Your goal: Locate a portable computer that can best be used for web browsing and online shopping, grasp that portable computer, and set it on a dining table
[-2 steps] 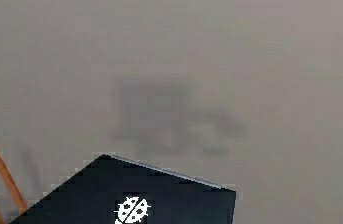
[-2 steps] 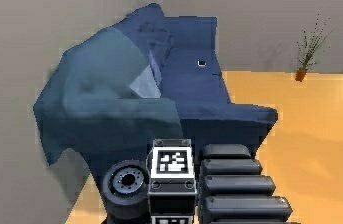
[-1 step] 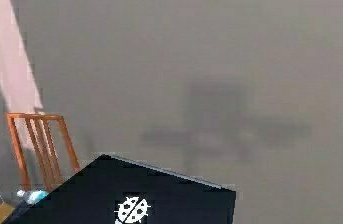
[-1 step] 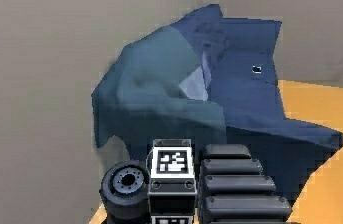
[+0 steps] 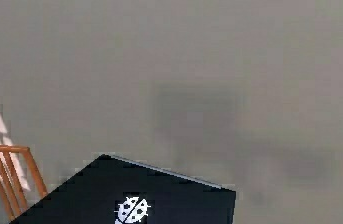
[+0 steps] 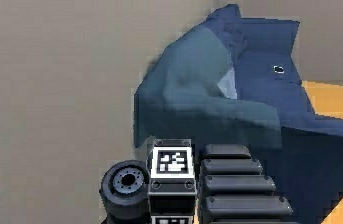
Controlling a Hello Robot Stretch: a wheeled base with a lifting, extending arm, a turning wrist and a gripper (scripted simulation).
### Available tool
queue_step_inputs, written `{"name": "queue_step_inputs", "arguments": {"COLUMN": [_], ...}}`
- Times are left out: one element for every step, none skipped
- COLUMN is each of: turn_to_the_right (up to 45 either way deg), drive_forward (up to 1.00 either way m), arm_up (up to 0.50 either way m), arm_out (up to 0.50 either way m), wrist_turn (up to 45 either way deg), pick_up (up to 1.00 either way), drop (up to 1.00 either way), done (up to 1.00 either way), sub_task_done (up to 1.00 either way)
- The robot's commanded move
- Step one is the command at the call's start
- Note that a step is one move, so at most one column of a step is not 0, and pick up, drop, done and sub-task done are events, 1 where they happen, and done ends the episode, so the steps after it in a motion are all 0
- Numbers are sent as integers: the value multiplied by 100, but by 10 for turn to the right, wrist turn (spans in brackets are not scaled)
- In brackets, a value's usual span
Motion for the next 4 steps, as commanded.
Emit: {"name": "queue_step_inputs", "arguments": {"turn_to_the_right": [30,-60,-30,-450], "drive_forward": [0,0,0,0], "arm_up": [0,0,0,0], "arm_out": [0,0,0,0], "wrist_turn": [0,0,0,0], "pick_up": [0,0,0,0], "drop": [0,0,0,0], "done": [0,0,0,0], "sub_task_done": [0,0,0,0]}}
